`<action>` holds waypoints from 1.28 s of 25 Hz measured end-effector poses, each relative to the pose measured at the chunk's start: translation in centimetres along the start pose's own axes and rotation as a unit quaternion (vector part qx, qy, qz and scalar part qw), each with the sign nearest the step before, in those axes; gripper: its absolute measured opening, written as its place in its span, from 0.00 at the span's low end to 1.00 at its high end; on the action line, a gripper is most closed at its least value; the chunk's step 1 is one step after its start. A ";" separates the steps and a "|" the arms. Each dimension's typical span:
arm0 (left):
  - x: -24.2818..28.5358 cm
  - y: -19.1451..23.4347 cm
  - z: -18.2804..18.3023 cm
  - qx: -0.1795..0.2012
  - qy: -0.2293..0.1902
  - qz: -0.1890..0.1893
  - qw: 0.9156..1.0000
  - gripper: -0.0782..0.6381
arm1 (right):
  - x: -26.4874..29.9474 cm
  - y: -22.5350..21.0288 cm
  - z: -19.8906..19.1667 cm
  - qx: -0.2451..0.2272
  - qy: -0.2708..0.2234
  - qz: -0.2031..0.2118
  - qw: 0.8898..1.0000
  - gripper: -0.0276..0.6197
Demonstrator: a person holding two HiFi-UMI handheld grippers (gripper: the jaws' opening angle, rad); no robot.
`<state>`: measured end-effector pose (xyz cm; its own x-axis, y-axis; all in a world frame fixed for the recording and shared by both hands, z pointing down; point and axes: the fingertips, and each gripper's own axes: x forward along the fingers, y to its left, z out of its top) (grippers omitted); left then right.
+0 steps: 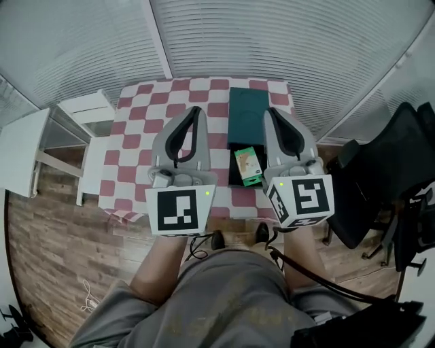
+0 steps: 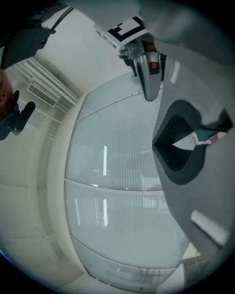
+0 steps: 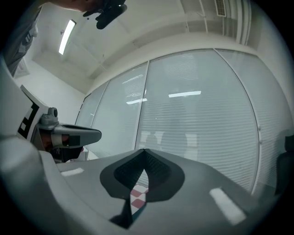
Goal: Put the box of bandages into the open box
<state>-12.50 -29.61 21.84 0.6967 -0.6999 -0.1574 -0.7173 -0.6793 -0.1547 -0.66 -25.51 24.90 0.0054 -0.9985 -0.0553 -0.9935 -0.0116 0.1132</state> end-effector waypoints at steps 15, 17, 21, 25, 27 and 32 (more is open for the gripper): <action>-1.5 -0.4 1.5 -0.003 -0.018 -0.010 1.000 0.11 | -1.8 1.2 2.6 -0.025 -0.022 -0.003 0.999 0.08; -1.6 -0.7 1.6 -0.005 -0.019 -0.012 1.000 0.11 | -2.0 1.2 2.7 -0.027 -0.023 -0.003 0.999 0.08; -1.7 -1.0 1.6 -0.006 -0.019 -0.015 1.000 0.11 | -2.4 1.0 2.6 -0.028 -0.023 -0.006 0.999 0.08; -1.9 -1.3 1.6 -0.005 -0.018 -0.018 1.000 0.11 | -2.7 1.0 2.5 -0.030 -0.020 -0.008 0.999 0.08; -2.0 -1.4 1.6 -0.007 -0.017 -0.020 1.000 0.11 | -2.8 1.0 2.5 -0.031 -0.020 -0.008 0.999 0.08; -1.8 -1.6 1.7 -0.004 -0.019 -0.022 1.000 0.11 | -2.8 0.8 2.5 -0.034 -0.020 -0.010 0.999 0.08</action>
<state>-12.56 -26.88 20.72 0.7273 -0.6600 -0.1880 -0.6855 -0.7115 -0.1541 -1.76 -22.58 22.66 0.0193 -0.9951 -0.0967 -0.9831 -0.0365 0.1795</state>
